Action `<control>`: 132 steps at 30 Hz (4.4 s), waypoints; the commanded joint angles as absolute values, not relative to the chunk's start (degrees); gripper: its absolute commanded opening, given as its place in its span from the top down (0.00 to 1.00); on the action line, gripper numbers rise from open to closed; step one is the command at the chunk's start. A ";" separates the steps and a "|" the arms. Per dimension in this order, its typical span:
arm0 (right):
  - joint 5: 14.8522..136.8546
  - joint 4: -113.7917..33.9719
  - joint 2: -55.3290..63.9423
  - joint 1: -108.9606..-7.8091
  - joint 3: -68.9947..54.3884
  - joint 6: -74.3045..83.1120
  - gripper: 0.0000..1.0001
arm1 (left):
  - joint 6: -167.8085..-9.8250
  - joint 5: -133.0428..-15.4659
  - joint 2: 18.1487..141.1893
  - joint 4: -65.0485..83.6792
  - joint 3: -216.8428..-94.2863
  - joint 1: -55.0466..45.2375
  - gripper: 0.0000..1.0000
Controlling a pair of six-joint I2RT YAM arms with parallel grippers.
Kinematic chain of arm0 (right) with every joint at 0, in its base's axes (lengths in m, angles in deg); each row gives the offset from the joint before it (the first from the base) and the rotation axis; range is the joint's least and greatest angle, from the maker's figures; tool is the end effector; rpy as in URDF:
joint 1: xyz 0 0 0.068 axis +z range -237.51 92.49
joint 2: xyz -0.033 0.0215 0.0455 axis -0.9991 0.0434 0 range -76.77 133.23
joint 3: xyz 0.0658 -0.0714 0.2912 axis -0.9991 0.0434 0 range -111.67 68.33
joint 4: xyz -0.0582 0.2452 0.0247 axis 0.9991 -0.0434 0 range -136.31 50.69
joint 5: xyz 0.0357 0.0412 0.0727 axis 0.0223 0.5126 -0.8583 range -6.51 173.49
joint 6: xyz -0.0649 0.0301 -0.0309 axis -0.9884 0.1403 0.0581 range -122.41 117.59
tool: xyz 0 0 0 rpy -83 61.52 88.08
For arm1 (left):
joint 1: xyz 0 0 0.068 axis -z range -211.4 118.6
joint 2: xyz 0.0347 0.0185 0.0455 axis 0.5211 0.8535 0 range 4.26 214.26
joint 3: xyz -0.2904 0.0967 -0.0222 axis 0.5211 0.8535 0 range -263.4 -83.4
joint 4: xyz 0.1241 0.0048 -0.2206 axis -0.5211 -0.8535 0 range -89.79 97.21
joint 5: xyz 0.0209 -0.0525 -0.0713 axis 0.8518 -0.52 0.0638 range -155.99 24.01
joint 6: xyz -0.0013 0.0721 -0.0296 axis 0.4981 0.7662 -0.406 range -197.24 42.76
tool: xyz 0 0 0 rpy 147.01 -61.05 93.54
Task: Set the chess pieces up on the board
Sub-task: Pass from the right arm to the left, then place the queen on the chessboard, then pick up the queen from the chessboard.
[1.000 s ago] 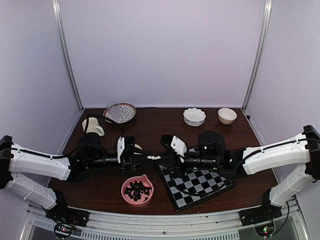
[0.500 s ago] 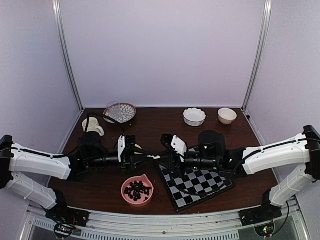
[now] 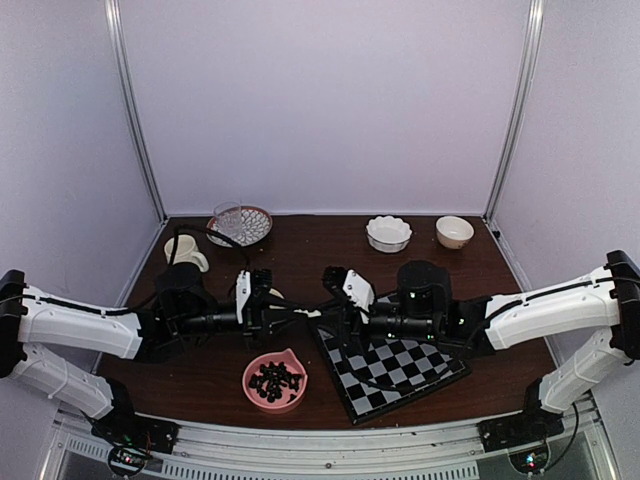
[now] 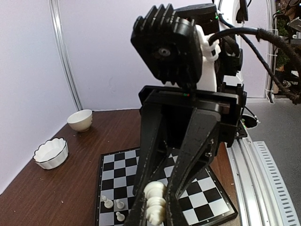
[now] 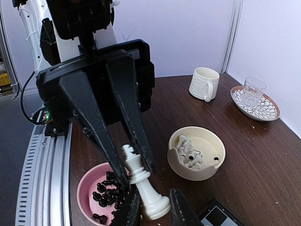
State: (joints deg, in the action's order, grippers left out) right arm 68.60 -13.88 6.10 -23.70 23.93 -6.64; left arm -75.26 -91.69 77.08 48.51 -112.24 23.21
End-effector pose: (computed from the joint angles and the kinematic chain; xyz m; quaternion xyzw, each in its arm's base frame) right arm 0.1347 0.3125 0.2792 -0.5012 0.5982 0.3946 0.4851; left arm 0.1369 -0.2427 0.2723 0.4695 0.5482 -0.4426 0.5321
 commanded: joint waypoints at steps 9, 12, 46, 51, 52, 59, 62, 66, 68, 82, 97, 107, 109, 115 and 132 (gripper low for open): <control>71.20 -11.72 1.15 -25.49 27.77 -7.03 0.42 | -75.48 -90.61 77.51 45.86 -115.15 23.53 1.00; 71.21 -13.48 -2.10 -27.04 29.23 -7.34 0.36 | -75.27 -90.70 78.11 44.50 -115.85 23.52 1.00; 110.19 -36.43 -23.48 -39.42 35.78 19.21 0.01 | -76.16 -84.24 106.40 8.73 -149.51 29.23 1.00; 110.95 -35.57 -24.27 -39.74 36.96 19.53 0.00 | -76.12 -82.53 111.27 6.18 -153.21 30.05 1.00; 110.92 -35.62 -24.04 -39.78 36.83 19.61 0.00 | -76.30 -82.44 112.25 5.51 -153.87 30.15 1.00; 110.70 -35.46 -23.44 -39.79 36.54 19.40 0.00 | -76.45 -81.82 117.04 4.73 -155.78 30.89 1.00; 110.55 -35.53 -23.38 -39.74 36.50 19.25 0.00 | -76.36 -80.94 118.06 3.85 -156.47 31.05 1.00; 110.57 -35.54 -23.09 -39.86 36.38 19.12 0.00 | -76.36 -80.55 118.62 3.65 -156.76 31.21 0.97; 110.56 -35.54 -22.92 -39.85 36.28 19.10 0.01 | -76.48 -80.42 118.67 3.81 -156.70 31.30 0.87; 108.81 -39.51 -26.17 -39.87 35.75 18.28 0.00 | -78.63 -78.05 107.35 2.65 -152.86 31.26 0.52; 85.63 -65.84 -11.57 -38.55 17.64 20.26 0.20 | -90.51 -67.94 87.10 6.49 -134.59 17.19 0.49; 85.62 -73.59 1.26 -32.24 8.76 19.72 0.34 | -91.16 -54.33 80.61 8.94 -127.28 15.89 0.29; 84.99 -74.89 3.48 -31.62 7.36 19.65 0.37 | -92.08 -51.98 79.56 8.48 -126.74 15.95 0.22; 83.71 -76.41 9.42 -29.51 4.20 19.50 0.42 | -92.77 -48.90 76.34 9.14 -124.19 15.97 0.14; 81.37 -76.43 20.93 -28.24 -0.04 18.95 0.56 | -92.79 -48.02 75.36 8.97 -123.56 15.95 0.16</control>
State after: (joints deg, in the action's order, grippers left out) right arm 81.52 -76.18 19.41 -28.49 1.79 19.37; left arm -92.20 -48.63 76.03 6.74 -123.89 15.93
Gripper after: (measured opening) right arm 0.452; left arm 0.844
